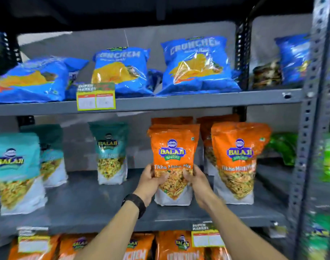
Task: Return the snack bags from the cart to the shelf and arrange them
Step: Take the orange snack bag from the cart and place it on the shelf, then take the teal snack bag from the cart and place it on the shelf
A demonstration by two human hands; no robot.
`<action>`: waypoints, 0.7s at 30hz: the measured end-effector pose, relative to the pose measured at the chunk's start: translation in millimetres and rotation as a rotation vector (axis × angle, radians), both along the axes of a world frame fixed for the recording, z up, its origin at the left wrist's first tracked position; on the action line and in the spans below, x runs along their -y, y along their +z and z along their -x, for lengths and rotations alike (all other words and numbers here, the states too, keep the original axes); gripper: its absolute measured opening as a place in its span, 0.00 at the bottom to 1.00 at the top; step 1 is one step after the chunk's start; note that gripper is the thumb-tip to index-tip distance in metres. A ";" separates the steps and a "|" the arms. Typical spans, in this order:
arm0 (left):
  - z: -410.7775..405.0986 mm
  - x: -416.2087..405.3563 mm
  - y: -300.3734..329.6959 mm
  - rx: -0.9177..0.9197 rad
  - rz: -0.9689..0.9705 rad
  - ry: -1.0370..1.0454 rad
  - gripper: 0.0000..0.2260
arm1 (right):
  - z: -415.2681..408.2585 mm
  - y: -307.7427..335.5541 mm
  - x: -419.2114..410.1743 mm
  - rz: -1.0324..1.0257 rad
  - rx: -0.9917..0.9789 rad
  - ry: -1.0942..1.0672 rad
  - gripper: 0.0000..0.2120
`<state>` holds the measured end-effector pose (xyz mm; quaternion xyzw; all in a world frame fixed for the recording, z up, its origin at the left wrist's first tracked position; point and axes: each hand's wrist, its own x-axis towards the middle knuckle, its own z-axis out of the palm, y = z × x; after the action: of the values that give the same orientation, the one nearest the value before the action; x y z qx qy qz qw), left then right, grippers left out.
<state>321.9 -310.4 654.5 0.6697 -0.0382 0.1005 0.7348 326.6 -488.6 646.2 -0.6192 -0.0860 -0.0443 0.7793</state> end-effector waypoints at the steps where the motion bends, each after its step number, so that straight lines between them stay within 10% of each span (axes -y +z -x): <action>1: -0.2 0.7 -2.5 -0.001 0.002 0.003 0.22 | -0.9 -3.2 -0.1 -0.009 0.001 0.006 0.17; 11: 57.1 -33.2 0.1 0.098 -0.184 0.058 0.29 | 44.0 -10.9 -10.8 0.235 0.183 -0.488 0.13; 21: 183.7 -142.8 -120.6 0.049 -0.254 0.427 0.14 | 108.6 -92.7 -142.6 0.702 0.422 0.214 0.16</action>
<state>138.2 -167.6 534.0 0.7469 0.0741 0.2638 0.6059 218.0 -345.9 553.4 -0.8119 -0.3173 -0.0567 0.4868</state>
